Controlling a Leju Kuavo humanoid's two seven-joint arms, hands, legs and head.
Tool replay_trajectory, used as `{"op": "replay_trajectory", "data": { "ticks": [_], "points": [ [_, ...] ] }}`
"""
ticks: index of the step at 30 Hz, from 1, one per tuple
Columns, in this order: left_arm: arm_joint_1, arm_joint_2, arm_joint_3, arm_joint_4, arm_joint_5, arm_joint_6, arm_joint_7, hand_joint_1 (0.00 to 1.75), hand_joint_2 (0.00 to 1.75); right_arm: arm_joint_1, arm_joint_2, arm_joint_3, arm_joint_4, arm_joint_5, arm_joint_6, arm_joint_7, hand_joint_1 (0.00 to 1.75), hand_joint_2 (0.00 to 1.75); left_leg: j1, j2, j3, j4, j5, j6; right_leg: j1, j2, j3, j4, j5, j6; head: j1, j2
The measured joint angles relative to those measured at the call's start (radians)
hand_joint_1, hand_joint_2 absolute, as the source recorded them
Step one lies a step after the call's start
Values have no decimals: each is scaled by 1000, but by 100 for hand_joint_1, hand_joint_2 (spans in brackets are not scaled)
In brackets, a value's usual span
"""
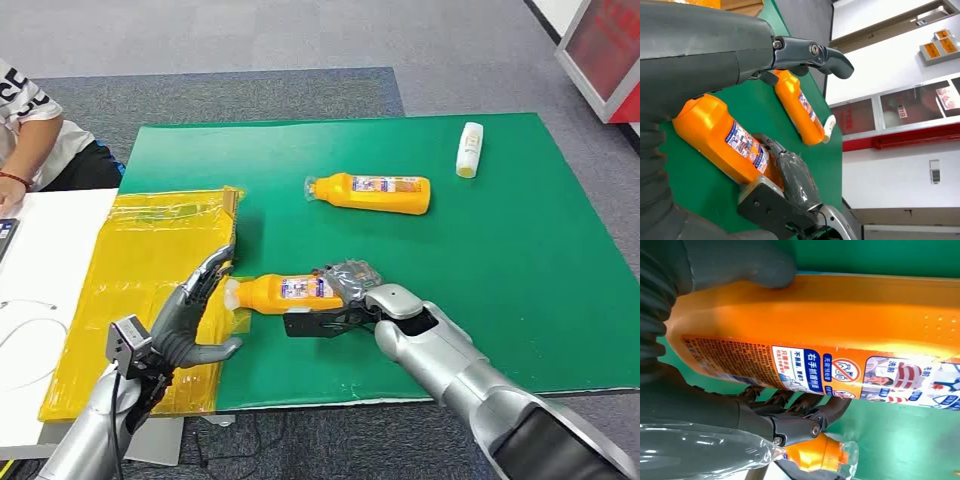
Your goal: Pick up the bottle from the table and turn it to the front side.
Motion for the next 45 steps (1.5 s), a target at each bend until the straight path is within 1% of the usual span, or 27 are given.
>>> {"op": "replay_trajectory", "data": {
  "ticks": [4, 5, 7, 9, 13, 18, 23, 30, 35, 39, 42, 45],
  "points": [
    [0, 0, 0, 0, 0, 0, 0, 0, 175, 5, -3, -10, 0, -7, -4, -4, 175, 175, 0, 0, 0, 0, 0, 0, 0, 0, 0, 0, 0, 0, 0, 0],
    [1, 0, 0, 0, 0, -1, 0, 0, 175, 12, -7, -25, 0, -28, -6, -17, 175, 175, 0, 0, 0, 0, 0, 0, 0, 0, 1, 0, 0, 0, 0, 0],
    [2, 0, 1, 4, 4, -12, -9, 0, 175, 39, -36, -94, -14, -160, 37, -113, 175, 175, 0, 0, 1, 0, 0, 0, 0, 0, 2, -1, 0, 0, 0, 0],
    [1, 0, 0, 11, 11, -26, -23, 0, 175, 66, -72, -163, -34, -308, 103, -222, 175, 175, 0, 0, 2, 0, 0, 0, 0, 0, 2, -1, 0, 0, 0, 0],
    [-5, 1, 0, 21, 19, -39, -40, 0, 175, 102, -116, -233, -61, -444, 192, -322, 175, 175, 0, 0, 2, 0, 0, 1, 0, 0, 2, -1, 0, 0, 0, 0],
    [-12, 3, -2, 31, 28, -44, -53, 0, 175, 141, -163, -302, -85, -545, 268, -389, 175, 175, 0, 0, 2, 0, 0, 1, 0, 0, 2, -1, 0, 0, 0, 0],
    [-17, 8, -6, 41, 32, -53, -60, 0, 175, 172, -191, -345, -100, -608, 312, -420, 175, 175, 0, 0, 2, 0, -1, 1, 0, 0, 2, -1, 0, 0, 0, 0],
    [-18, 10, -11, 47, 39, -54, -63, 0, 175, 219, -198, -386, -116, -702, 347, -442, 175, 175, 0, 0, 1, 0, -1, 1, 0, 0, 2, -1, 0, 0, 0, 0],
    [-7, 11, -11, 47, 46, -37, -63, 0, 175, 274, -186, -436, -159, -794, 353, -445, 175, 175, 0, 0, 0, 0, -1, 1, 0, -1, 2, -1, 0, 1, 0, 0],
    [16, 14, -2, 47, 53, -23, -57, 0, 175, 330, -169, -490, -233, -859, 355, -436, 175, 175, 0, 0, -1, 0, -1, 1, 0, -1, 1, -1, -1, 1, 0, 0],
    [40, 15, 15, 47, 71, -20, -43, 0, 175, 371, -156, -528, -302, -887, 358, -427, 175, 175, 0, 0, -1, 0, -2, 1, 0, -1, 1, -1, -1, 1, 0, 0],
    [60, 12, 41, 47, 122, -41, -26, 0, 175, 404, -142, -556, -369, -896, 359, -421, 175, 175, 0, 0, -1, 0, -2, 1, 0, -1, 1, -1, -2, 1, 0, 0]
  ]
}}
